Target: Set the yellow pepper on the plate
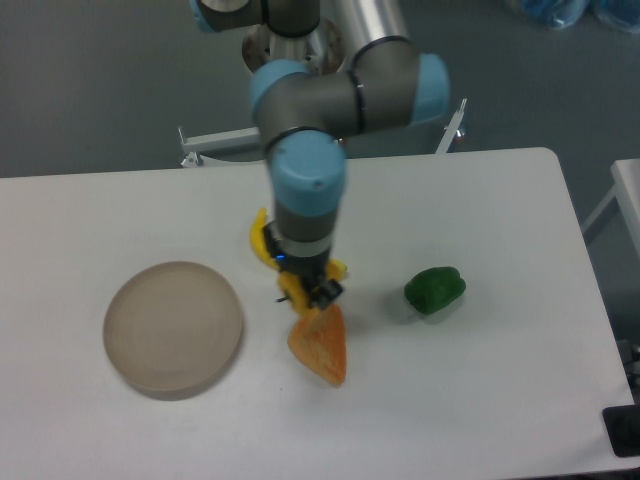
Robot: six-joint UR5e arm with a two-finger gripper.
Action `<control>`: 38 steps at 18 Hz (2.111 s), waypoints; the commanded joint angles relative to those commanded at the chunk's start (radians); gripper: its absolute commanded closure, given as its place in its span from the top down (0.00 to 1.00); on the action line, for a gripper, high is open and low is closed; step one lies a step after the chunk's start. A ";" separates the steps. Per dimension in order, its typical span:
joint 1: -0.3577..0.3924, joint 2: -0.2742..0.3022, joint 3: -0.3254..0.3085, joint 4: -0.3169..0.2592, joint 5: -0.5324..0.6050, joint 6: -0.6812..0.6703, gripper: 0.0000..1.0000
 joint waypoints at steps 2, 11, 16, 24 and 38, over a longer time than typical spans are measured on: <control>-0.040 -0.023 -0.009 0.005 -0.012 -0.058 0.45; -0.140 -0.129 0.006 0.053 -0.011 -0.169 0.50; -0.164 -0.138 0.005 0.080 -0.011 -0.186 0.84; -0.183 -0.091 0.004 0.081 -0.002 -0.180 1.00; 0.047 -0.002 -0.003 0.066 0.182 0.119 1.00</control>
